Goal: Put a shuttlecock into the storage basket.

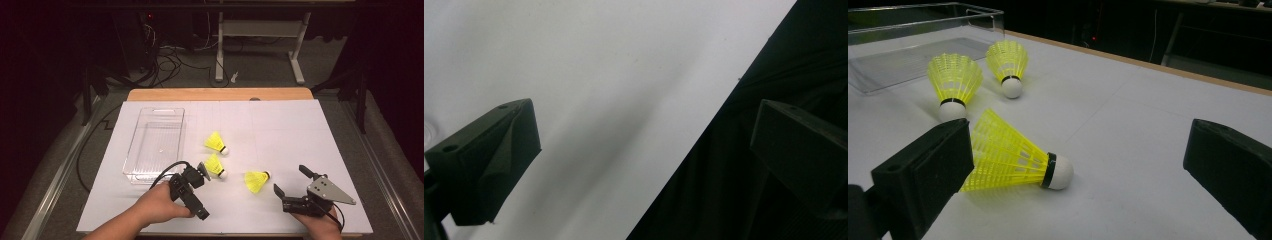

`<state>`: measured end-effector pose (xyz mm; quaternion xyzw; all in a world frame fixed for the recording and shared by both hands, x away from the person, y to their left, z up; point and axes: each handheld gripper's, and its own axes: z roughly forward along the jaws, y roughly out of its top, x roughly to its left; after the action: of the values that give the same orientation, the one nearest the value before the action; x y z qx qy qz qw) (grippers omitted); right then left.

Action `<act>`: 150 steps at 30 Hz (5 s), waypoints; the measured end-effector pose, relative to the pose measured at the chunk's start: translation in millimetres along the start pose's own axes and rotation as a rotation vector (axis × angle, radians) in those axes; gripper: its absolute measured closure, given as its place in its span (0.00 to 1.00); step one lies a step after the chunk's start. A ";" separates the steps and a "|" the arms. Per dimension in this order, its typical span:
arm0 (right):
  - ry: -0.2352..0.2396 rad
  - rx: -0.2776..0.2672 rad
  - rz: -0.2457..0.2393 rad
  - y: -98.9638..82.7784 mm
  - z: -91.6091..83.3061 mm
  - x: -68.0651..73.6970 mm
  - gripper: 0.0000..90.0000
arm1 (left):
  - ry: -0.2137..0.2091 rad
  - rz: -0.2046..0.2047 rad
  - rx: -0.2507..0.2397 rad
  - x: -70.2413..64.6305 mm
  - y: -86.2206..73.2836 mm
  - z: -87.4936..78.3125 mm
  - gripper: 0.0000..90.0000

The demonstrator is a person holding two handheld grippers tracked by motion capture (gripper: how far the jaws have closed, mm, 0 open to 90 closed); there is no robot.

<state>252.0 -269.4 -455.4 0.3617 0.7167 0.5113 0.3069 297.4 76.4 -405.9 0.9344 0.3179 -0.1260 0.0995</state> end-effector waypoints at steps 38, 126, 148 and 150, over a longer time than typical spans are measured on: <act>0.008 0.001 0.004 0.6 -0.1 -0.9 0.00 | 0.059 -0.016 -0.098 23.9 45.0 -52.7 0.17; 0.013 -0.010 0.004 1.4 -3.2 -5.3 0.01 | 0.020 -0.072 -0.101 73.1 89.8 -23.4 0.99; 0.014 -0.006 -0.003 1.3 -2.1 -3.9 0.01 | -0.029 -0.021 -0.129 51.9 82.1 -37.5 1.00; 0.015 -0.005 -0.003 1.2 -1.9 -3.8 0.01 | -0.020 -0.029 -0.129 50.8 80.5 -39.8 1.00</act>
<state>252.8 -273.3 -453.4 0.3559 0.7184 0.5150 0.3032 393.1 53.3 -374.8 0.9202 0.3377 -0.1158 0.1607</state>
